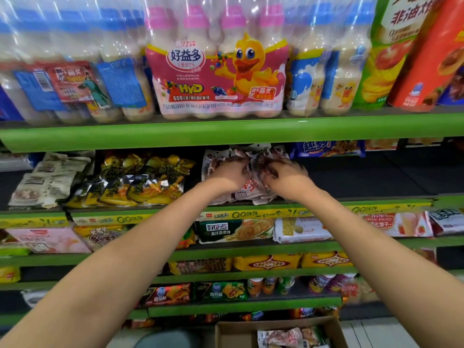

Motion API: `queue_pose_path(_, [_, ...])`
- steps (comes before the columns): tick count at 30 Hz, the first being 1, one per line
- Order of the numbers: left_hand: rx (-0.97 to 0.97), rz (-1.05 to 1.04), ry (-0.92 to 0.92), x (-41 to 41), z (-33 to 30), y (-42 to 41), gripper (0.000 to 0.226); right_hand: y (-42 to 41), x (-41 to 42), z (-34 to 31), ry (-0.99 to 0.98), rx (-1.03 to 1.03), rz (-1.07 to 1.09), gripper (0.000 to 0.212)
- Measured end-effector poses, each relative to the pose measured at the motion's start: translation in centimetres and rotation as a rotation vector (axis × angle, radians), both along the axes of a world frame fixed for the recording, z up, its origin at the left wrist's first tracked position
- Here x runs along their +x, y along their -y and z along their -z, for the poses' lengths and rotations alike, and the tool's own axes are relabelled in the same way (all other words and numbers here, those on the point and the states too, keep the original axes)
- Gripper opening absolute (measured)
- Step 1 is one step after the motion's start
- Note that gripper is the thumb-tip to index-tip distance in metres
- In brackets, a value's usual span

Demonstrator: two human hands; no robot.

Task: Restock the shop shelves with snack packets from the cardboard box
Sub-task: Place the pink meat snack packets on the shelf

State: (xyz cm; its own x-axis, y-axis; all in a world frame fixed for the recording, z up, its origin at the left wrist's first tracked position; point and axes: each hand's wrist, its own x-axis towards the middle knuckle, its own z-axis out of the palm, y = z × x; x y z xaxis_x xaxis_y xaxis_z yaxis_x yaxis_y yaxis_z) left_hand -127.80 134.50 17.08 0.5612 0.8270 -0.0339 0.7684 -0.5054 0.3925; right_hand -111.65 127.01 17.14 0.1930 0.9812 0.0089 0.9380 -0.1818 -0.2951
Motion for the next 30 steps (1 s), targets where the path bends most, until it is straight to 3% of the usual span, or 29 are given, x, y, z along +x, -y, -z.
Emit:
queue_pose_path(5, [0.037, 0.052, 0.342, -2.9, -0.8, 6.8, 0.036, 5.9, -0.1, 0.0, -0.124, 0.280, -0.052, 0.044])
queue_pose_path(10, [-0.255, 0.038, 0.450, -4.0, 2.2, 12.5, 0.014, 12.7, 0.2, 3.0, -0.267, 0.348, -0.016, 0.031])
queue_pose_path(18, [-0.624, 0.004, 0.280, 0.1, 16.5, 17.9, 0.019, 22.1, 2.1, 16.4, -0.538, 0.120, 0.197, 0.020])
queue_pose_path(25, [-0.920, -0.132, 0.153, 4.3, 35.9, 23.3, 0.016, 31.0, 5.3, 34.8, -0.720, -0.208, 0.543, 0.009])
queue_pose_path(30, [-1.013, -0.201, -0.060, 8.5, 50.2, 27.8, 0.015, 37.0, 7.5, 48.0, -0.768, -0.408, 0.700, 0.014])
